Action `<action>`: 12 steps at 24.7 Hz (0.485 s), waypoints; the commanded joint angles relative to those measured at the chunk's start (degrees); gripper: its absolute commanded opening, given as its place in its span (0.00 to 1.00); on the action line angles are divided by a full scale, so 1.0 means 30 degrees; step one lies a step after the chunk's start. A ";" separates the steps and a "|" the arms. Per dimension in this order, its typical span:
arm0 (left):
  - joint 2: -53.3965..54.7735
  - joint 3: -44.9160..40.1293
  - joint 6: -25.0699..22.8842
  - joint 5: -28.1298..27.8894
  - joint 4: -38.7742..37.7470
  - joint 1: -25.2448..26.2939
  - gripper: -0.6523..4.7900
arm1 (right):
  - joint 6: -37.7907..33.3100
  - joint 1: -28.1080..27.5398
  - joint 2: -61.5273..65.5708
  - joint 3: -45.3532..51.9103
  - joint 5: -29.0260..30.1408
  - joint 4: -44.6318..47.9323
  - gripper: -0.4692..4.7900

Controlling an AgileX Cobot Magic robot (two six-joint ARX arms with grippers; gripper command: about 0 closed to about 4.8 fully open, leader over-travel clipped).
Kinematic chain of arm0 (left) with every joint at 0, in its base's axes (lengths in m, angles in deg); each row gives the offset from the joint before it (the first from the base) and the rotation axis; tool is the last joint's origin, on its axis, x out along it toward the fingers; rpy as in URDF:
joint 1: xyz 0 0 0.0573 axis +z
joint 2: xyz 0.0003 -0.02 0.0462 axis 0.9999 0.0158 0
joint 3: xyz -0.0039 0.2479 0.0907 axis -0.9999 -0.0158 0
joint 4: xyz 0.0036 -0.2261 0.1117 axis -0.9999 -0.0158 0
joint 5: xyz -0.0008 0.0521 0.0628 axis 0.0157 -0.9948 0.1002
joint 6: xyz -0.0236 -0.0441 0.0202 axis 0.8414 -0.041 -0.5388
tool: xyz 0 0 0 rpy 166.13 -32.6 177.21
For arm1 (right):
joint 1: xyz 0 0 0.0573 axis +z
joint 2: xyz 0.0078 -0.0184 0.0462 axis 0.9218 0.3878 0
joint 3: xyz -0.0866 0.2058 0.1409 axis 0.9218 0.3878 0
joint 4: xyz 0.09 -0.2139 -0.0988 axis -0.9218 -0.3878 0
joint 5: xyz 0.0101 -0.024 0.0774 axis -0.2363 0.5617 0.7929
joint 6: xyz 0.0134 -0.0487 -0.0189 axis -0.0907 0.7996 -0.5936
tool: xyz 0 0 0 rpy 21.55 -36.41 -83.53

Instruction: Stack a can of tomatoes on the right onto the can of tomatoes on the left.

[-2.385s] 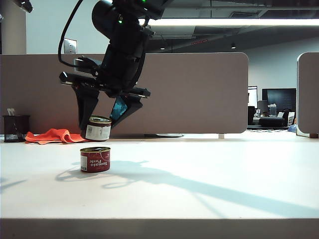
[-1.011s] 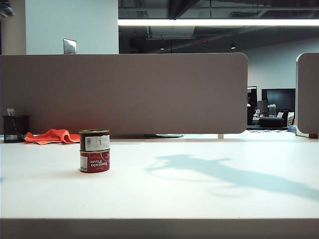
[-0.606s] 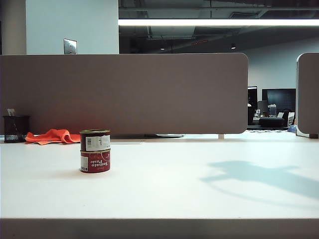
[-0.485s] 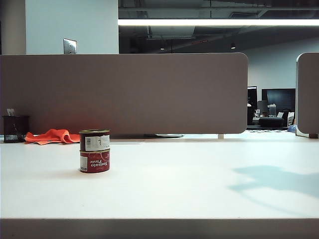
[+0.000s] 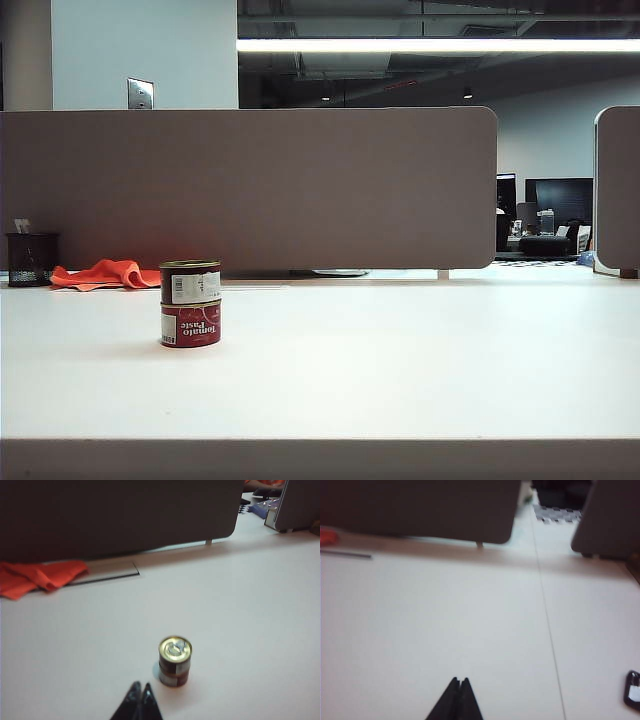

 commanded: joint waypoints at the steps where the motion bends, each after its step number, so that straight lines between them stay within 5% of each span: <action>1: 0.0117 -0.1260 0.1042 -0.0816 0.1275 0.0007 0.11 | -0.0073 0.0015 -0.2142 0.2557 -0.0430 0.2025 0.08; 8: 0.0117 -0.5734 0.0459 -0.1195 0.7082 0.0007 0.11 | 0.0109 0.0029 -0.5195 0.8735 -0.0270 1.0083 0.08; 12: 0.0102 -0.7366 0.0459 -0.1049 0.7599 0.0000 0.11 | 0.0160 0.0029 -0.5166 1.1570 0.0962 1.1686 0.08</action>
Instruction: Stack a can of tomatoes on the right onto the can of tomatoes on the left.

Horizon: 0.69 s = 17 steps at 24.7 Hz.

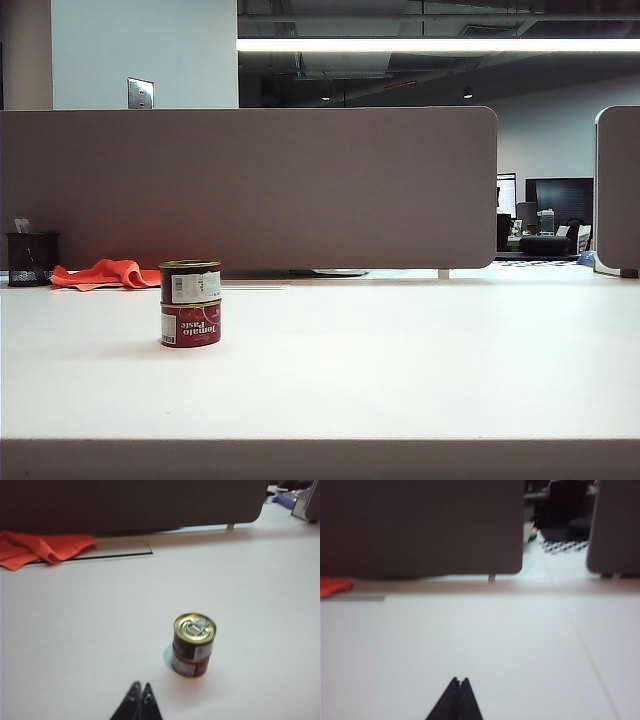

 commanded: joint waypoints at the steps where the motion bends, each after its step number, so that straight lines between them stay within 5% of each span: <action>1: -0.0015 -0.0692 -0.0087 0.0117 0.0437 -0.0007 0.11 | 0.0073 0.0015 -0.0015 0.1530 0.1326 0.1515 0.08; 8: -0.1639 -0.1953 -0.0066 0.0051 0.1209 -0.0073 0.11 | 0.0087 0.0022 -0.1290 0.4342 0.5005 0.3155 0.08; 17: -0.5413 -0.3184 -0.0058 -0.0860 -0.0379 -0.0073 0.11 | 0.0080 0.0007 -0.4014 0.5428 0.4568 0.2492 0.08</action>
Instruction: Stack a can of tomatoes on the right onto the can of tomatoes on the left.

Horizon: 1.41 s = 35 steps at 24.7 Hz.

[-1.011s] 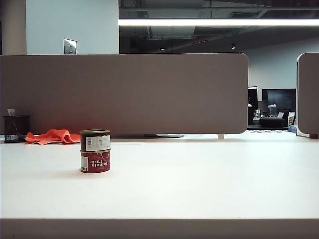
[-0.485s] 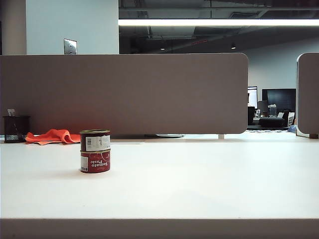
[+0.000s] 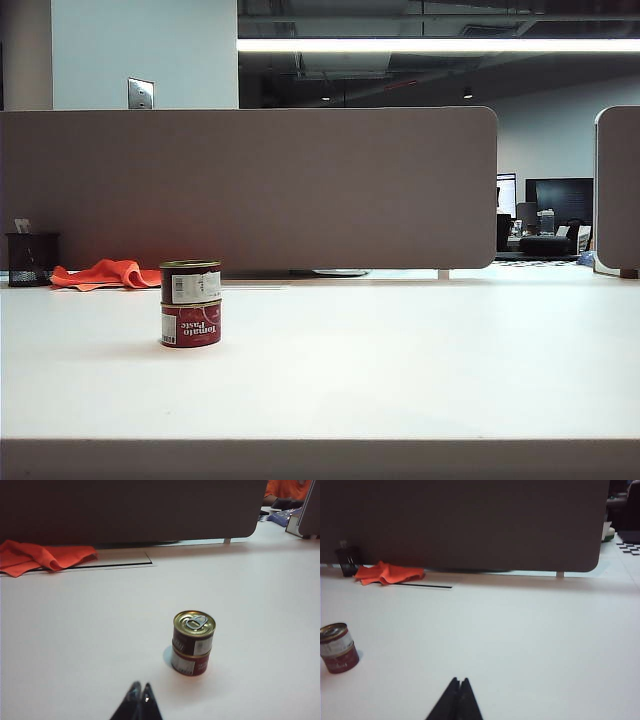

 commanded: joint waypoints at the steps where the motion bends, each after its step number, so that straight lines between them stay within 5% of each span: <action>1: -0.0408 -0.0313 -0.0080 -0.1078 -0.0335 -0.0007 0.11 | 0.0051 0.0000 -0.0022 0.0350 -0.0393 -0.0051 0.08; 35: -0.0408 -0.0546 -0.0503 -0.1494 -0.1093 -0.0058 0.11 | -0.0029 0.0000 -0.0044 0.2025 -0.0313 -0.0328 0.08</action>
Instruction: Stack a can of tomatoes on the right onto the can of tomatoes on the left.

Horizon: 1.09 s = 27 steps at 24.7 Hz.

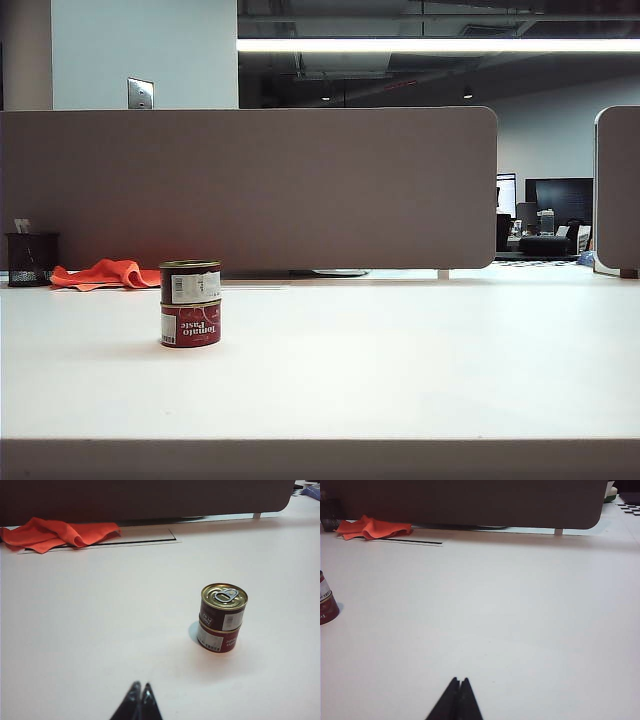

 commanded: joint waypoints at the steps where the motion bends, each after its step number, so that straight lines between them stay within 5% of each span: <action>1: 0.0007 -0.0131 -0.0080 -0.0007 0.0095 -0.0066 0.11 | -0.0007 0.0007 -0.0044 0.0109 0.0022 0.0270 0.08; 10: 0.0000 -0.0962 -0.0073 0.0605 0.0466 0.0175 0.11 | -0.0007 -0.1377 -0.0044 0.0109 0.0015 0.0270 0.08; 18: 0.0007 -0.0962 -0.0080 0.0911 0.0459 0.4320 0.11 | -0.0007 -0.6200 -0.0044 0.0109 0.0007 0.0270 0.08; 23: 0.0007 -0.0962 -0.0080 0.0940 0.0459 0.4714 0.11 | -0.0007 -0.8335 -0.0044 0.0109 -0.0058 0.0270 0.08; 27: 0.0007 -0.0962 -0.0080 0.0918 0.0459 0.4707 0.11 | -0.0007 -0.8233 -0.0044 0.0109 0.0007 0.0270 0.08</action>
